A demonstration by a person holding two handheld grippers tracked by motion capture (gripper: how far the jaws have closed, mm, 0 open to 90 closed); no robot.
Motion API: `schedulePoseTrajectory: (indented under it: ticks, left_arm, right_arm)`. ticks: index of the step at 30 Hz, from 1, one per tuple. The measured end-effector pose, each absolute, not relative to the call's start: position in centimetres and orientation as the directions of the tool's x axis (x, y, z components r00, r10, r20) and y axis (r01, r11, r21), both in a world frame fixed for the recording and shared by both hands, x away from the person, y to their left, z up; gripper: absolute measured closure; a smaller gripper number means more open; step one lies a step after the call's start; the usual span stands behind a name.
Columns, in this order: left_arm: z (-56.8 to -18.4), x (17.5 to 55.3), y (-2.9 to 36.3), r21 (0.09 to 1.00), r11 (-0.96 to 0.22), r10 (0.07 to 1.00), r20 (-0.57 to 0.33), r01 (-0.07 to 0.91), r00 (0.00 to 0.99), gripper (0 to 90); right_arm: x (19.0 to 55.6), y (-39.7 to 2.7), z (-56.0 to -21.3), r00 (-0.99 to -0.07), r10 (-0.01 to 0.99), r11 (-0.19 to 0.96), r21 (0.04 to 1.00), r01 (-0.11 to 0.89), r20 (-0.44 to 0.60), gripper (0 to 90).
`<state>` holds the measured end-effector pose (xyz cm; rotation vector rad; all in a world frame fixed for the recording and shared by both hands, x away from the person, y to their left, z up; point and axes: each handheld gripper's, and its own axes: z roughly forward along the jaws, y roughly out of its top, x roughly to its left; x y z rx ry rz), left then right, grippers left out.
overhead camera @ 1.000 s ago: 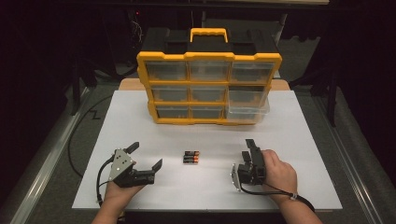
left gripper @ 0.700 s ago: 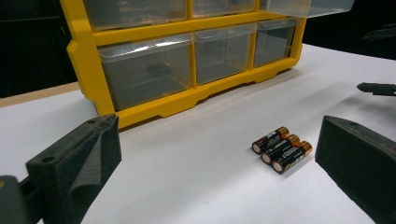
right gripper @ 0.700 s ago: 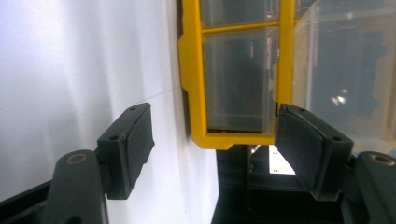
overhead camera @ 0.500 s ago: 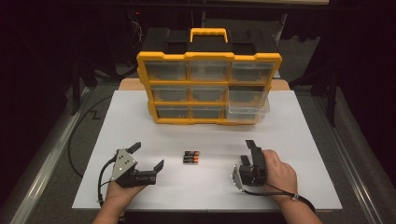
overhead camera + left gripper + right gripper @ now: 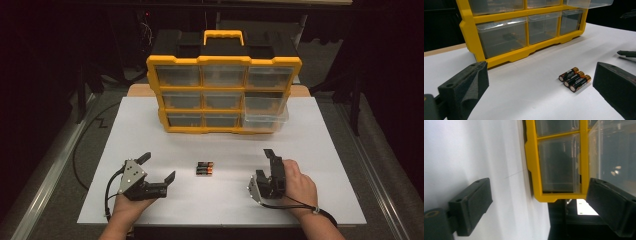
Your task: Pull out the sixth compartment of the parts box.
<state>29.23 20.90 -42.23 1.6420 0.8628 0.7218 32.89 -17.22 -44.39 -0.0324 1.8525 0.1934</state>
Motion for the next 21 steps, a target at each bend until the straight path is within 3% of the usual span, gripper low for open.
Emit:
schedulePoseTrajectory:
  ticks: [1, 10, 21]
  left_arm:
    - [-42.2, 29.2, 20.9, 0.975, -0.143, 0.834, 0.025, 0.172, 0.551, 1.4]
    - [-42.2, 29.2, 20.9, 0.974, -0.146, 0.834, 0.027, 0.172, 0.552, 1.4]
    - [-42.3, 29.3, 20.9, 0.973, -0.145, 0.839, 0.025, 0.179, 0.543, 1.6]
  right_arm:
    - [32.9, -17.2, -44.4, -0.289, 0.08, 0.985, 0.12, -0.123, -0.954, 1.4]
    - [32.9, -17.6, -44.0, -0.277, 0.14, 0.976, 0.179, -0.121, -0.95, 1.1]
    - [33.5, -18.8, -43.2, -0.34, 0.337, 0.924, 0.377, -0.059, -0.878, 1.2]
